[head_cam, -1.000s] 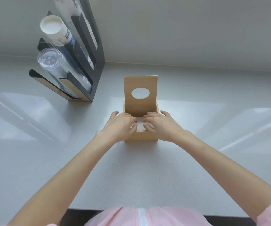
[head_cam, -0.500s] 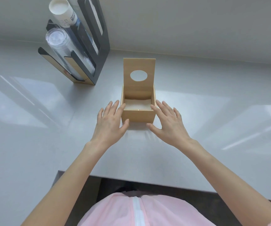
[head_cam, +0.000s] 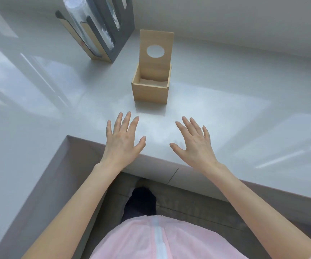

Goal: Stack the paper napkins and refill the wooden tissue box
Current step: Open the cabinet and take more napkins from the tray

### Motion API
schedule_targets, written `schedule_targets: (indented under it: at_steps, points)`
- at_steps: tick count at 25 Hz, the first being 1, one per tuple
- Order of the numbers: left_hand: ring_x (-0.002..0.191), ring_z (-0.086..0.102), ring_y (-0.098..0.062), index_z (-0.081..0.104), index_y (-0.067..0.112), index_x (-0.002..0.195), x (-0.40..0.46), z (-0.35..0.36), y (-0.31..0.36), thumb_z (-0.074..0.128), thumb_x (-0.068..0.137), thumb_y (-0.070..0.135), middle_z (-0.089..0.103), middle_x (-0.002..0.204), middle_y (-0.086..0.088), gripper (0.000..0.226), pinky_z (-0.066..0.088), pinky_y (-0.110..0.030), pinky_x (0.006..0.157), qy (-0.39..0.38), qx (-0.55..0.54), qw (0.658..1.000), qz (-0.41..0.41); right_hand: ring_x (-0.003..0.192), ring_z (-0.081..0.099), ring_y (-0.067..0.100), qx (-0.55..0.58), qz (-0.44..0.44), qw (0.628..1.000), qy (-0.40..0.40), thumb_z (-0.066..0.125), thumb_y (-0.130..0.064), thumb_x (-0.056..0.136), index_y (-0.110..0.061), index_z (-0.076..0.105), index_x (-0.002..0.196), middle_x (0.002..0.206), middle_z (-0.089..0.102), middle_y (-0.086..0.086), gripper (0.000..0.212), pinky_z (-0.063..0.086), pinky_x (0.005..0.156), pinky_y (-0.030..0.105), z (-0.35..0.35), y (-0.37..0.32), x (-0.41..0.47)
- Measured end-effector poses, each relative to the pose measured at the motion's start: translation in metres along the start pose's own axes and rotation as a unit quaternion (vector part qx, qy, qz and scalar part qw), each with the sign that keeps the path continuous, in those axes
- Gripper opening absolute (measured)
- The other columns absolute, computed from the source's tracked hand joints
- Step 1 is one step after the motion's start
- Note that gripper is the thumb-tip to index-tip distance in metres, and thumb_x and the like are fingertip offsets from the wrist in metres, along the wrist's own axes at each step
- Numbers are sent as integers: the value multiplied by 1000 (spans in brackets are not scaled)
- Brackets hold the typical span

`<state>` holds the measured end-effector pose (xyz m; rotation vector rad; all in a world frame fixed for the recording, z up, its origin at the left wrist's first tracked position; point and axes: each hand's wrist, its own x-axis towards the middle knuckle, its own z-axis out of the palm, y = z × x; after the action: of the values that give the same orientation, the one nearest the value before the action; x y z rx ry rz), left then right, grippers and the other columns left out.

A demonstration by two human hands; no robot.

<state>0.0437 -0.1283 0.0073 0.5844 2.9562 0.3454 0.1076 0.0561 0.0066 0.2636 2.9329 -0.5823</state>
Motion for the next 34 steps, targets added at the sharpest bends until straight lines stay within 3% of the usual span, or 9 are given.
schedule_targets:
  at_steps: [4, 17, 21, 25, 29, 32, 34]
  points:
    - [145, 8, -28, 25, 13, 145, -47, 14, 13, 12, 78, 52, 19, 156, -10, 78, 3, -50, 116, 14, 24, 1000, -3, 147, -5, 15, -6, -21, 1000, -18, 43, -39, 94, -23, 16, 148, 160, 3, -3, 62, -5, 119, 42, 8, 9, -36]
    - [142, 21, -32, 35, 13, 141, -122, 57, 18, 16, 76, 49, 31, 152, -11, 77, 11, -51, 115, -4, 12, 1000, -17, 148, 0, 16, -41, -78, 995, -36, 43, -40, 93, -22, 16, 148, 160, 8, -2, 63, 0, 119, 38, 44, 12, -100]
    - [136, 35, -34, 45, 8, 135, -125, 70, 6, 24, 78, 47, 42, 144, -17, 72, 22, -53, 111, -27, 21, 999, 1, 148, 2, 15, -41, -64, 996, -53, 43, -40, 93, -22, 15, 148, 160, 10, -1, 64, 0, 120, 37, 62, 4, -106]
    - [117, 57, -35, 60, 4, 120, -120, 83, -6, 34, 78, 40, 62, 124, -18, 60, 43, -56, 94, -30, 65, 997, 28, 148, 3, 15, -45, -59, 996, -53, 42, -40, 94, -20, 16, 148, 159, 11, 0, 63, 1, 120, 36, 79, -1, -103]
    - [112, 62, -31, 61, 4, 117, -106, 102, -11, 36, 77, 37, 66, 120, -13, 58, 48, -52, 89, -32, 81, 994, 58, 147, 6, 17, -42, -49, 997, -38, 42, -38, 94, -15, 19, 148, 159, 15, 2, 63, 3, 120, 36, 101, 3, -91]
    - [112, 62, -29, 61, 4, 118, -92, 124, -12, 36, 77, 37, 66, 120, -12, 58, 49, -50, 90, -33, 79, 993, 83, 146, 14, 22, -63, -36, 996, -43, 46, -36, 92, -10, 24, 145, 156, 21, 8, 63, 11, 118, 39, 125, 11, -81]
    - [113, 61, -28, 60, 6, 118, -84, 138, -15, 36, 77, 36, 65, 121, -11, 56, 49, -48, 91, -22, 80, 993, 90, 137, 36, 30, -91, -35, 995, -16, 62, -33, 82, -5, 41, 137, 147, 40, 16, 65, 30, 112, 45, 141, 17, -73]
